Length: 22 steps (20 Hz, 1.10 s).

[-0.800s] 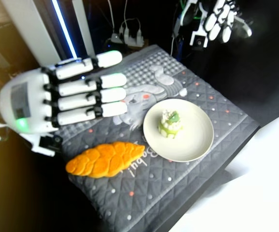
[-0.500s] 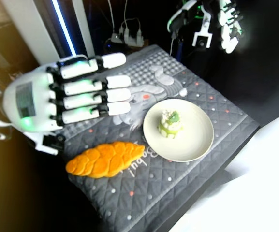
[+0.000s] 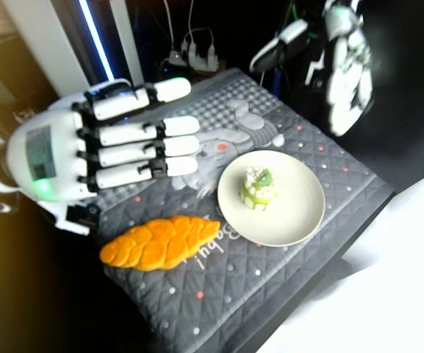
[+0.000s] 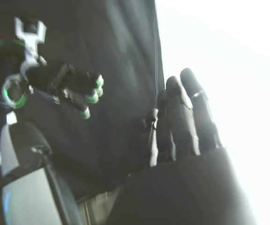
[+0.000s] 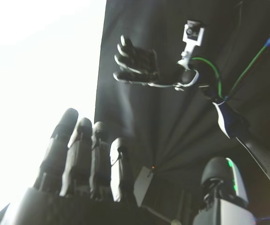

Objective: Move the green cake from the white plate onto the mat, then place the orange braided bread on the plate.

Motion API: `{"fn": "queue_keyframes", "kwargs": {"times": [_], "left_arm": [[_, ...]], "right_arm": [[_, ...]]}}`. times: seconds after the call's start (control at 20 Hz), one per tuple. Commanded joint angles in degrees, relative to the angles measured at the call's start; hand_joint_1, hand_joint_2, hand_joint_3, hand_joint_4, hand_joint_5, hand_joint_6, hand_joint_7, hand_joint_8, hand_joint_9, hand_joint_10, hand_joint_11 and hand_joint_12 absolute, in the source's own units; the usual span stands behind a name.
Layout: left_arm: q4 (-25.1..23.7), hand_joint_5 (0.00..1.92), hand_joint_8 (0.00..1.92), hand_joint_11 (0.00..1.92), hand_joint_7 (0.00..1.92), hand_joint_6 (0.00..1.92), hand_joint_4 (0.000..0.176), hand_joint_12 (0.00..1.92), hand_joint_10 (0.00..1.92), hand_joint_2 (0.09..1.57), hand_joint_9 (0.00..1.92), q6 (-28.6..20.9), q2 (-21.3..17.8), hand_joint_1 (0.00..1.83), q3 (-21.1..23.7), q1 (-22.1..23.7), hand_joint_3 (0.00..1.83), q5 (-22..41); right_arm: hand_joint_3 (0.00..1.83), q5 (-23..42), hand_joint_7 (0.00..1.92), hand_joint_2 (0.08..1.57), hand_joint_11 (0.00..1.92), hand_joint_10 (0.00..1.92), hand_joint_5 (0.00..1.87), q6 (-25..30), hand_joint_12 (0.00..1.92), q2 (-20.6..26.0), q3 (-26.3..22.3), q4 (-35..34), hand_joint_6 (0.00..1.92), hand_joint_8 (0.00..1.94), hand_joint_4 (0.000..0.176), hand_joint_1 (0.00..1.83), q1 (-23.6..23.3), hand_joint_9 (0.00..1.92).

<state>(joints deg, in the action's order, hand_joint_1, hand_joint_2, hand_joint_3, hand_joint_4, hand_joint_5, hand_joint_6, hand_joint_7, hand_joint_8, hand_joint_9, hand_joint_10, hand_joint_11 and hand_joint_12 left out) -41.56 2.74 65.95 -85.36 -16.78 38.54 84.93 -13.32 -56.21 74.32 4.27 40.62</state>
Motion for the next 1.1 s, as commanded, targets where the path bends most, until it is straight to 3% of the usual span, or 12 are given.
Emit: {"fn": "queue_keyframes", "kwargs": {"times": [0.0, 0.15, 0.2, 0.25, 0.35, 0.45, 0.55, 0.65, 0.75, 0.8, 0.9, 1.05], "left_arm": [[1.41, 0.09, 0.0, 0.07, 0.15, 0.0, 0.102, 0.66, 0.0, 0.78, 0.23, -2.18, -0.1, 0.68, -0.92, 1.36, 0.0, 3.05], [-7.5, 0.1, 0.0, 0.2, 0.16, 0.0, 0.108, 0.43, 0.0, 0.79, 0.24, -8.86, 2.66, 0.64, -4.35, 3.9, 0.0, -0.68], [-9.96, 0.12, 0.01, 0.21, 0.17, 0.0, 0.13, 0.41, 0.01, 0.78, 0.26, -10.13, 3.67, 0.65, -5.18, 4.3, 0.0, -1.8], [-12.38, 0.12, 0.0, 0.13, 0.21, 0.0, 0.137, 0.48, 0.0, 0.76, 0.27, -11.89, 4.82, 0.68, -6.12, 4.41, 0.0, -2.65], [-18.77, 0.13, 0.0, 0.09, 0.25, 0.0, 0.141, 0.77, 0.0, 0.73, 0.32, -18.13, 8.19, 0.74, -9.34, 4.41, 0.0, -3.3], [-25.54, 0.2, 0.0, 0.14, 0.3, 0.0, 0.079, 0.85, 0.0, 0.74, 0.37, -23.36, 11.49, 0.71, -12.17, 4.73, 0.0, -4.35], [-31.32, 0.23, 0.0, 0.13, 0.3, 0.0, 0.123, 0.8, 0.0, 0.69, 0.41, -27.27, 14.51, 0.7, -14.85, 4.98, 0.0, -5.94], [-33.03, 0.27, 0.0, 0.18, 0.33, 0.0, 0.146, 0.69, 0.0, 0.69, 0.44, -27.96, 15.67, 0.76, -15.79, 4.97, 0.0, -6.94], [-34.8, 0.28, 0.0, 0.11, 0.36, 0.0, 0.161, 0.74, 0.0, 0.7, 0.47, -28.19, 16.52, 0.74, -16.33, 5.0, 0.0, -7.78], [-35.42, 0.28, 0.0, 0.12, 0.39, 0.0, 0.141, 0.82, 0.0, 0.72, 0.5, -28.19, 16.67, 0.71, -16.32, 5.07, 0.0, -8.01], [-36.26, 0.29, 0.0, 0.08, 0.45, 0.0, 0.117, 0.96, 0.0, 0.75, 0.51, -28.19, 17.03, 0.68, -16.25, 5.15, 0.0, -8.17], [-37.92, 0.31, 0.0, 0.01, 0.45, 0.0, 0.145, 1.09, 0.0, 0.73, 0.5, -28.19, 17.91, 0.71, -16.39, 5.14, 0.0, -8.82]], "right_arm": [[0.0, 6.31, 0.2, 0.81, 0.0, 0.0, 0.08, 0.11, 0.6, 0.37, 0.39, -2.03, 0.0, 0.0, 0.13, 0.49, -0.45, 0.14], [0.01, 6.28, 0.15, 0.92, 0.0, 0.0, 0.06, -0.08, 0.55, 0.36, 0.36, -1.07, 0.0, 0.0, 0.121, 0.36, -0.45, 0.12], [0.01, 6.3, 0.13, 0.94, 0.0, 0.0, 0.03, -0.23, 0.47, 0.26, 0.35, -1.04, 0.0, 0.0, 0.136, 0.38, -0.45, 0.1], [0.0, 6.31, 0.11, 0.93, 0.0, 0.0, 0.01, -0.38, 0.42, -0.01, 0.37, -1.06, 0.0, 0.0, 0.168, 0.44, -0.45, 0.09], [0.0, 6.42, 0.1, 0.89, 0.0, 0.0, 0.0, -0.46, 0.36, -0.53, 0.31, -1.07, 0.0, 0.0, 0.176, 0.51, -0.46, 0.06], [0.0, 6.47, 0.07, 0.9, 0.0, 0.0, 0.0, -0.46, 0.35, -0.58, 0.21, -1.08, 0.0, 0.0, 0.176, 0.53, -0.46, 0.04], [0.0, 6.5, 0.06, 0.88, 0.0, 0.01, 0.0, -0.46, 0.28, -1.06, 0.22, -1.11, 0.0, 0.01, 0.176, 0.47, -0.46, 0.04], [0.0, 6.51, 0.08, 0.88, 0.0, 0.0, 0.0, -0.46, 0.31, -1.26, 0.21, -1.11, 0.0, 0.0, 0.175, 0.5, -0.46, 0.05], [0.0, 6.5, 0.09, 0.89, 0.0, 0.01, 0.0, -0.46, 0.56, -1.33, 0.21, -1.09, 0.0, 0.01, 0.155, 0.45, -0.46, 0.08], [0.0, 6.5, 0.08, 0.9, 0.0, 0.0, 0.0, -0.46, 0.52, -1.38, 0.21, -1.06, 0.0, 0.0, 0.167, 0.44, -0.46, 0.08], [0.0, 6.51, 0.09, 0.91, 0.0, 0.01, 0.0, -0.47, 0.64, -1.45, 0.2, -1.0, 0.0, 0.0, 0.152, 0.38, -0.46, 0.1], [0.0, 6.51, 0.11, 0.91, 0.0, 0.0, 0.0, -0.47, 0.66, -1.58, 0.18, -0.97, 0.0, 0.0, 0.138, 0.36, -0.46, 0.11]]}}
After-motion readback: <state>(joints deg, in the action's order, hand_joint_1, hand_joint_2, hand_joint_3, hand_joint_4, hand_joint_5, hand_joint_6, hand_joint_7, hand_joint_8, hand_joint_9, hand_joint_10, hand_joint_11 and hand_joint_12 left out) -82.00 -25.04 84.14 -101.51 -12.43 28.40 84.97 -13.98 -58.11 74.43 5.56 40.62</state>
